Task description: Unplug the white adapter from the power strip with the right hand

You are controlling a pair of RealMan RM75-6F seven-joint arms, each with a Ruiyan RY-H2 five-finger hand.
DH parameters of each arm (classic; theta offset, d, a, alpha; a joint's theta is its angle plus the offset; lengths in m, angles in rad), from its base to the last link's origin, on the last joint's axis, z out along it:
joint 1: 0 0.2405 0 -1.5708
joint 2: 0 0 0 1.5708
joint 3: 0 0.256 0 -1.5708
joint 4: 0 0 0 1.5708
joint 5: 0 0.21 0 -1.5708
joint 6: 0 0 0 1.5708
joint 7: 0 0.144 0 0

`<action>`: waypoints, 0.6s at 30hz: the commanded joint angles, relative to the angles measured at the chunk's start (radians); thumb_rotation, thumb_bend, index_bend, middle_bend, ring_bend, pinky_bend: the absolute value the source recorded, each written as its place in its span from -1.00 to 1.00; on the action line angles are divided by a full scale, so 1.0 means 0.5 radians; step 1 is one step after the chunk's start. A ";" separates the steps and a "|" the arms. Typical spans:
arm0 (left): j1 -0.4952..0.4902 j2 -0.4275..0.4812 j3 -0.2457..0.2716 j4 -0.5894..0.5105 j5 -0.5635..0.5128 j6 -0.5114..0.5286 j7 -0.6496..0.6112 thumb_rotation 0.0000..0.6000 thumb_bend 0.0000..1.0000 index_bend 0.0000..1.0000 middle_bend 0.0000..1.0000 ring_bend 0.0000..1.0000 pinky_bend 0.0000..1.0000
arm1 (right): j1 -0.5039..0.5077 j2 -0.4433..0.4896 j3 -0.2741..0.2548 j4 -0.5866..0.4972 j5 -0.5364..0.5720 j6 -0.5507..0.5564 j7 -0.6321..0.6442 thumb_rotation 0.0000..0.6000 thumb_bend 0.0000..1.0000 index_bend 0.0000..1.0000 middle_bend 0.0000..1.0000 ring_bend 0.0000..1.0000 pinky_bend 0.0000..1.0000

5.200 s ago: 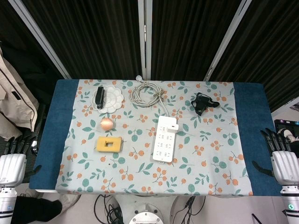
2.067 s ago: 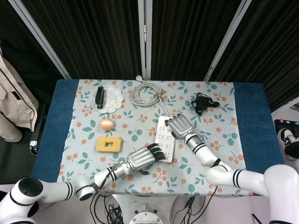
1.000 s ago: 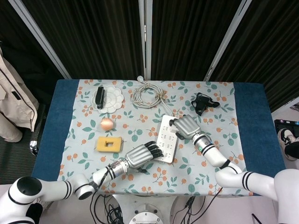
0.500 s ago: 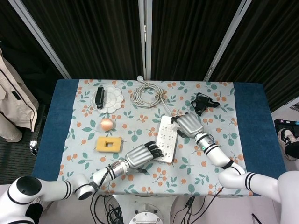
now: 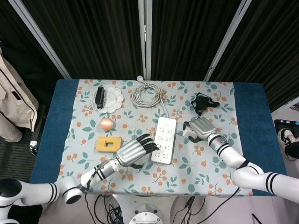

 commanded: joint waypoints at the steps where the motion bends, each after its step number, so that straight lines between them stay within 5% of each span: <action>1: 0.091 0.136 -0.021 -0.074 -0.073 0.076 0.026 1.00 -0.76 -0.59 -0.58 -0.74 -0.81 | 0.026 0.020 -0.051 -0.008 0.104 -0.033 -0.039 1.00 -0.38 -0.77 -0.47 -0.73 -0.58; 4: 0.185 0.262 -0.044 -0.127 -0.170 0.157 0.036 1.00 -0.76 -0.59 -0.58 -0.74 -0.81 | -0.008 0.024 -0.058 -0.008 0.119 0.030 -0.020 1.00 -0.40 -1.00 -0.68 -0.89 -0.65; 11: 0.444 0.526 -0.056 -0.171 -0.338 0.391 -0.039 1.00 -0.76 -0.59 -0.59 -0.74 -0.81 | -0.144 0.124 -0.060 -0.057 -0.017 0.194 0.111 1.00 -0.53 -1.00 -0.92 -1.00 -0.74; 18: 0.791 0.790 0.003 -0.123 -0.508 0.651 -0.090 1.00 -0.76 -0.59 -0.59 -0.74 -0.81 | -0.572 0.345 -0.108 -0.286 -0.370 0.969 0.180 1.00 -0.54 -1.00 -0.82 -1.00 -0.74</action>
